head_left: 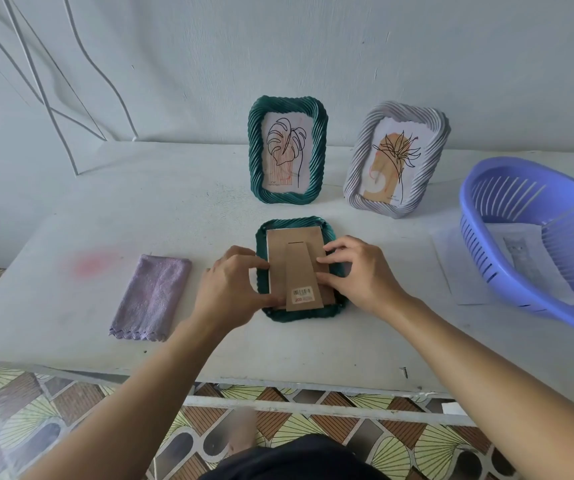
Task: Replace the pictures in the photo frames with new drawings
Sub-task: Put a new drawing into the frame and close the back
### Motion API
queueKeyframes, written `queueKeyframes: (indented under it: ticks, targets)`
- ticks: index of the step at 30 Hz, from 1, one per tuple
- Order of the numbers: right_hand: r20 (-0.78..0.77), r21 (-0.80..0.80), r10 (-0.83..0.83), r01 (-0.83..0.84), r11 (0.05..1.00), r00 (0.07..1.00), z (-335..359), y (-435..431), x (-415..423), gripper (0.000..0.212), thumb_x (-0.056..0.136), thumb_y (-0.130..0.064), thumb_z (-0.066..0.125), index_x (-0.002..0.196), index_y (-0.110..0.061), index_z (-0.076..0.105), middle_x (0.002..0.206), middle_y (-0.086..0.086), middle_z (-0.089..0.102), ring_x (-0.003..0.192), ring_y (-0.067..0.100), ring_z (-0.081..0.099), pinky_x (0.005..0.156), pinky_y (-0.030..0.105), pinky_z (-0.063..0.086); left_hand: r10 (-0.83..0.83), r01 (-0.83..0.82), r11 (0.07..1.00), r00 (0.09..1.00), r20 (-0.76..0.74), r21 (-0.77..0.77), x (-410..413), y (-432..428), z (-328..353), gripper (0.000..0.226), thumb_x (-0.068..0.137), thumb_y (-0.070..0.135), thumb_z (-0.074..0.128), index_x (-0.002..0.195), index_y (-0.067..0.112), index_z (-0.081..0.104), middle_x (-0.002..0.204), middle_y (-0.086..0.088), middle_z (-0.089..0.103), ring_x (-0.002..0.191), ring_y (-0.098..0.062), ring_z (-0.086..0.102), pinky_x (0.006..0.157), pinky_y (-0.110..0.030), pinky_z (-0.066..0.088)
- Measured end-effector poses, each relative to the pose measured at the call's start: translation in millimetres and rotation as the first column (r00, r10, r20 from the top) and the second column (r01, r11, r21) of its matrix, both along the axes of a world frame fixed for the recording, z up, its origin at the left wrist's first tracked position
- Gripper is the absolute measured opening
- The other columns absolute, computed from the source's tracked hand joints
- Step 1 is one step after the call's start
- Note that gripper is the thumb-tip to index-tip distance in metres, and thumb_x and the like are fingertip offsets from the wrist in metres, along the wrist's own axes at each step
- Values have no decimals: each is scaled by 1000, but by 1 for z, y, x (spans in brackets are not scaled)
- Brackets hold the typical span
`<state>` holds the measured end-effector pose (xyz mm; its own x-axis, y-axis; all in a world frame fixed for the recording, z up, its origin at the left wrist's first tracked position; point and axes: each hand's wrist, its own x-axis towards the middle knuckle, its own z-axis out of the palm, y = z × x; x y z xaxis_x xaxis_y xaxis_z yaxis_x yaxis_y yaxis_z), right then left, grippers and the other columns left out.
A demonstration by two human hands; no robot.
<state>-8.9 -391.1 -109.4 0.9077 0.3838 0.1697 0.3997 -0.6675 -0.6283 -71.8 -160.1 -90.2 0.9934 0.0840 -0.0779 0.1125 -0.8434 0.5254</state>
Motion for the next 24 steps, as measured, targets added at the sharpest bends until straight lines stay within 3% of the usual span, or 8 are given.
queueKeyframes:
  ticks: [5, 9, 12, 15, 19, 24]
  targets:
    - [-123, -77, 29, -38, 996, 992, 15, -9, 13, 29, 76, -20, 85, 104, -17, 79, 122, -5, 70, 97, 5, 58, 86, 14, 38, -65, 66, 997, 998, -22, 34, 9, -2, 2, 72, 59, 52, 90, 123, 37, 59, 130, 8, 52, 110, -17, 50, 94, -41, 44]
    - [-63, -100, 42, -48, 994, 997, 11, -10, 13, 33, 74, -23, 86, 105, -17, 78, 118, -6, 72, 95, 10, 48, 83, 21, 36, -188, 193, 979, 980, -61, 70, 11, -5, 8, 63, 71, 47, 84, 128, 50, 57, 147, 14, 42, 129, -17, 36, 94, -40, 33]
    - [-58, -95, 32, -38, 995, 998, 10, -10, 11, 32, 75, -25, 86, 104, -15, 78, 116, -3, 72, 102, 17, 57, 93, 28, 43, -288, 290, 944, 957, -40, 157, 11, -12, 10, 46, 88, 32, 65, 128, 52, 57, 151, 19, 37, 135, -14, 28, 90, -39, 24]
    - [-68, -86, 22, -28, 996, 997, 9, -12, 12, 31, 74, -26, 86, 101, -14, 79, 115, -2, 72, 106, 19, 61, 99, 32, 44, -368, 377, 907, 926, -83, 188, 10, -20, 12, 53, 95, 19, 40, 132, 55, 52, 154, 21, 34, 141, -12, 25, 96, -46, 24]
    - [-70, -65, 22, -26, 998, 997, 5, -14, 10, 25, 75, -28, 86, 95, -13, 80, 114, -3, 72, 105, 18, 59, 92, 27, 43, -436, 455, 839, 890, -131, 300, 7, -22, 11, 59, 92, 38, 7, 135, 66, 36, 157, 21, 24, 140, -9, 23, 102, -54, 21]
    - [-154, 31, 12, -8, 999, 988, 11, -22, 4, 23, 73, -26, 87, 94, -20, 80, 118, -8, 66, 104, 7, 59, 90, 27, 50, -449, 476, 816, 879, -160, 327, 8, -21, 8, 51, 100, 39, 12, 137, 67, 33, 158, 19, 22, 139, -9, 22, 104, -54, 17]
